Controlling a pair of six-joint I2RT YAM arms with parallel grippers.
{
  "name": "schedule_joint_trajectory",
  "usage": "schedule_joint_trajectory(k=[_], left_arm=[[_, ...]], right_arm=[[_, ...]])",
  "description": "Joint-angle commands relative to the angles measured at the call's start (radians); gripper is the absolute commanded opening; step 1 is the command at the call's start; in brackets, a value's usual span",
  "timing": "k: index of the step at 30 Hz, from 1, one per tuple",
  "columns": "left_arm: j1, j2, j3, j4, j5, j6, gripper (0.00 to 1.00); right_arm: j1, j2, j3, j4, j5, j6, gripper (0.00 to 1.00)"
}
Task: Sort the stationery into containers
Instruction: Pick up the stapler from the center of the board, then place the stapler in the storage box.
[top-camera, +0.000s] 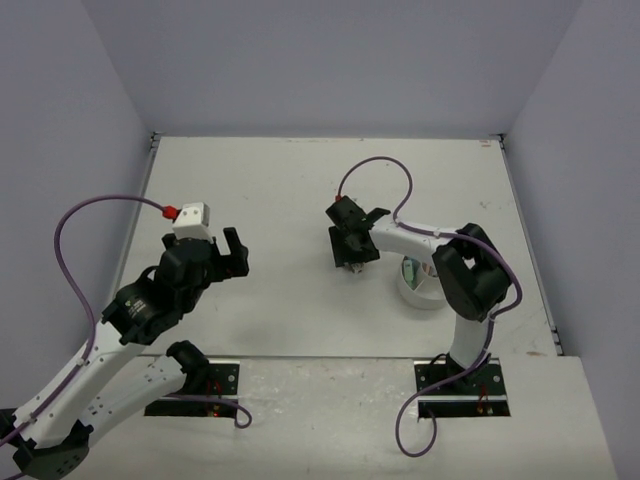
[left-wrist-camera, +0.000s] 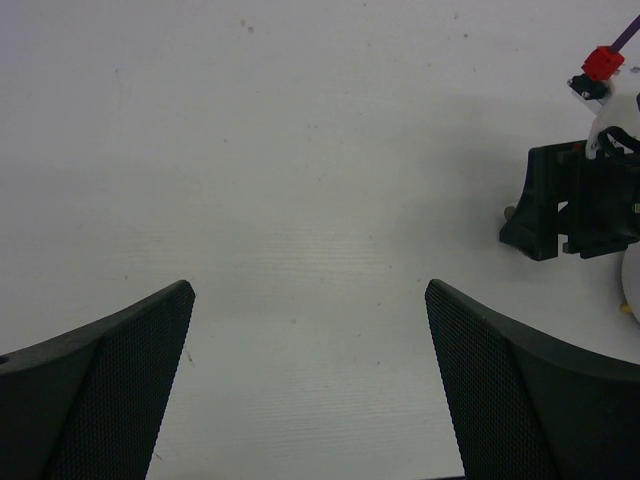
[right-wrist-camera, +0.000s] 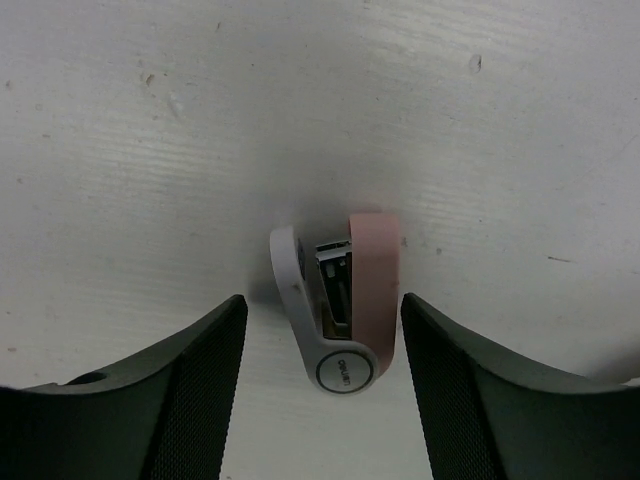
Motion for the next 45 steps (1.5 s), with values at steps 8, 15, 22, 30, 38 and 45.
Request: schedule_joint_trajectory(k=[8, 15, 22, 30, 38, 45], left_arm=[[0.004, 0.022, 0.018, 0.01, -0.003, 0.009, 1.0], [0.004, 0.081, -0.012, 0.123, 0.149, -0.033, 1.0], [0.004, 0.157, -0.054, 0.414, 0.506, -0.09, 1.0], [-0.031, 0.357, -0.059, 0.92, 0.939, -0.323, 0.98], [-0.154, 0.538, 0.024, 0.89, 0.844, -0.336, 0.79], [-0.218, 0.59, 0.043, 0.924, 0.857, -0.351, 0.68]], right_arm=[[0.002, -0.017, -0.049, 0.045, -0.003, 0.007, 0.36], [0.077, -0.235, -0.151, 0.099, -0.005, -0.017, 0.0], [0.17, -0.654, -0.357, 0.149, 0.081, -0.019, 0.0], [0.357, -1.05, -0.591, 0.366, 0.096, -0.131, 0.0], [0.401, -1.159, -0.591, 0.339, 0.198, -0.134, 0.0], [0.403, -1.227, -0.6, 0.351, 0.201, -0.127, 0.0]])
